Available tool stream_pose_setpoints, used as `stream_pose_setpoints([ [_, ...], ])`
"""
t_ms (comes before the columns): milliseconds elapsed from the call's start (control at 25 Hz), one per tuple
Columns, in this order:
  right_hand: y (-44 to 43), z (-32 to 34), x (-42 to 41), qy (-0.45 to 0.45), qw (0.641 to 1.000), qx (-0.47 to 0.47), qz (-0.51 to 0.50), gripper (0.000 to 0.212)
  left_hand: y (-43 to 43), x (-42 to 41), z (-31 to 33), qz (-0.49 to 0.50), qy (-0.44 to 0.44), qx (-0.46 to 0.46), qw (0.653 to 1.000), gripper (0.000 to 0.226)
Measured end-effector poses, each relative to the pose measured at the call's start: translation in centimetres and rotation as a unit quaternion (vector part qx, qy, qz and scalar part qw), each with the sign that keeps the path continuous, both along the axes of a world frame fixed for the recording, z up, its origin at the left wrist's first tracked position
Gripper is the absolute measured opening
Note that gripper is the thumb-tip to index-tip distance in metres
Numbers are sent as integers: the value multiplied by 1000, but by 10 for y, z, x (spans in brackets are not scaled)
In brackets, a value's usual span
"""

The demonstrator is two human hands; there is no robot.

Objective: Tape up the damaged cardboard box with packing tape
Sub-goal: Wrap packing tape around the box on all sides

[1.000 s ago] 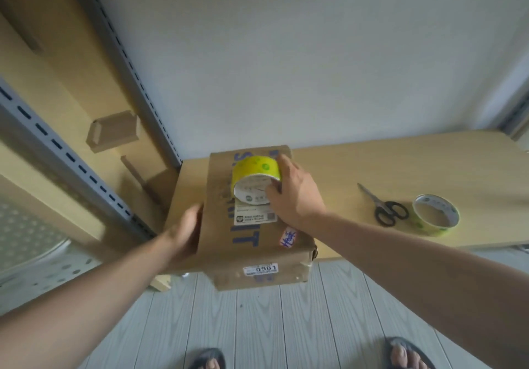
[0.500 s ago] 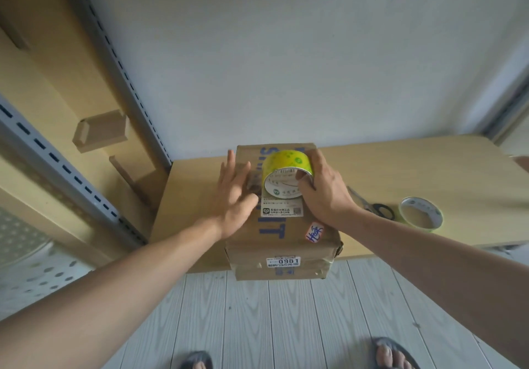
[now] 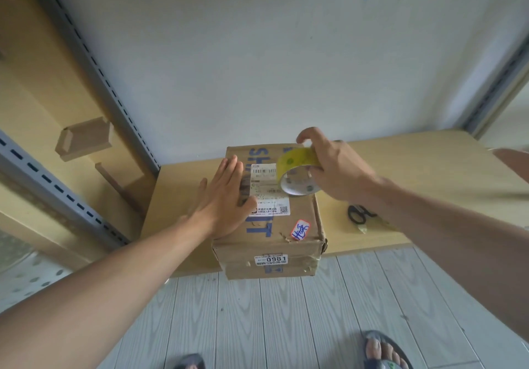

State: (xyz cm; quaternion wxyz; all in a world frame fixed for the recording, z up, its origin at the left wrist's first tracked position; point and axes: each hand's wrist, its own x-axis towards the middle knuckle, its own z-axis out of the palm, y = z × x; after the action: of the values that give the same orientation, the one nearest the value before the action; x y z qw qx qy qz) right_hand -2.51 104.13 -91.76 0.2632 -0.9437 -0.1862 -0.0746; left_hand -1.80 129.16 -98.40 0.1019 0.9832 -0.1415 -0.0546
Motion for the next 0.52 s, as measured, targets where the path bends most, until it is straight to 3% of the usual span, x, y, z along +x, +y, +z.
stream_pose_setpoints([
  [120, -46, 18, -3, -12, 980, -178, -87, 35, 0, 0, 2, -1, 0, 4, 1000, 85],
  [240, -74, 1, -13, 29, 948, -303, -94, 18, 0, -2, 3, -3, 6, -2, 1000, 88],
  [400, -82, -38, -6, 33, 946, -313, -78, 31, 2, -1, 3, -7, 19, 0, 1000, 109],
  [520, -84, -53, 0, 50, 942, -321, -87, 22, 2, -1, 3, -9, 29, 2, 1000, 114],
])
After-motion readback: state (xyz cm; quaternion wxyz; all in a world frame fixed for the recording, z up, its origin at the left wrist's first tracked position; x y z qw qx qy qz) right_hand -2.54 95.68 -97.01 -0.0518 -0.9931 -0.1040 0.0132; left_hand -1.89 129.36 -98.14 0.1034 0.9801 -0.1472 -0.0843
